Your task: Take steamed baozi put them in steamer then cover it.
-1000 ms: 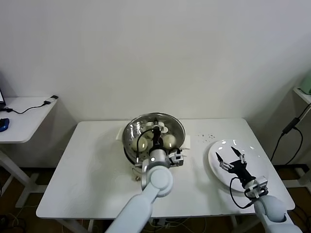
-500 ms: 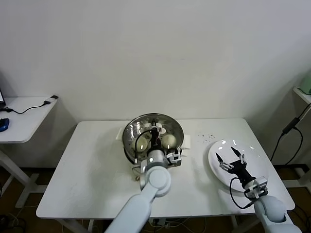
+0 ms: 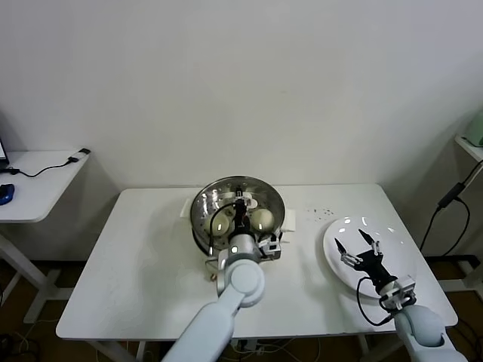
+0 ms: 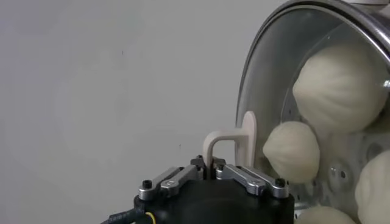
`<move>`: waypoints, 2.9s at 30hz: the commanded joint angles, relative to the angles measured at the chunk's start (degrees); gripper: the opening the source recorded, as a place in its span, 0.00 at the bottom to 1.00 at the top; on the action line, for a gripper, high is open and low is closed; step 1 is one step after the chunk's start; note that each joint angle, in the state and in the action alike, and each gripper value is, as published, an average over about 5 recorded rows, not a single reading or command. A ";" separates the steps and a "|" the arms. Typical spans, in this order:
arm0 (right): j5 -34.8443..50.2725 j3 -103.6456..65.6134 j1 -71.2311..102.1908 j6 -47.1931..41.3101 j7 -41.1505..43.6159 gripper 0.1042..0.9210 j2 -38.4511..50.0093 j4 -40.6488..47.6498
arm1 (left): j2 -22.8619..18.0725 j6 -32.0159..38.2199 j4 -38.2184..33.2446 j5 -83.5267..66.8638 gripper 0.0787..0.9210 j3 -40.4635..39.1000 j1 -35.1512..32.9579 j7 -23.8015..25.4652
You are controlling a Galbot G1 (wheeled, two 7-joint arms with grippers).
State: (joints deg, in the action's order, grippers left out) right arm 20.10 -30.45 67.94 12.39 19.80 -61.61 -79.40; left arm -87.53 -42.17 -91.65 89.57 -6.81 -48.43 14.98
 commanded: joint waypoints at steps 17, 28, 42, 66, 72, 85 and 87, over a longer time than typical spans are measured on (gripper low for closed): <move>-0.12 -1.25 -0.29 -0.48 0.48 0.88 0.41 0.50 | 7.93 -2.83 -12.79 -3.30 0.59 -2.53 -3.29 4.75; -1.80 -1.74 0.43 -3.30 -1.18 0.88 0.50 -1.39 | 13.20 -2.49 -23.60 -10.29 0.88 -0.27 -10.11 0.70; -2.04 -3.99 3.36 -6.70 -3.47 0.88 -1.08 -7.96 | 20.34 18.78 -34.68 -48.31 0.88 23.61 -30.04 -20.28; -3.38 -6.35 9.32 -7.72 -3.38 0.88 -4.15 -14.43 | 4.33 47.10 -24.70 -101.30 0.88 54.80 -50.29 -15.21; -1.84 -7.07 9.74 -7.99 -3.00 0.88 -4.53 -14.41 | 3.93 47.65 -25.23 -99.26 0.88 54.22 -50.30 -14.89; -1.01 -8.09 11.09 -7.73 -2.75 0.88 -4.09 -14.50 | 3.71 47.84 -26.45 -96.61 0.88 53.21 -51.10 -14.59; -0.99 -8.12 11.11 -7.72 -2.73 0.88 -4.15 -14.49 | 3.75 47.85 -26.64 -96.46 0.88 53.25 -51.14 -14.52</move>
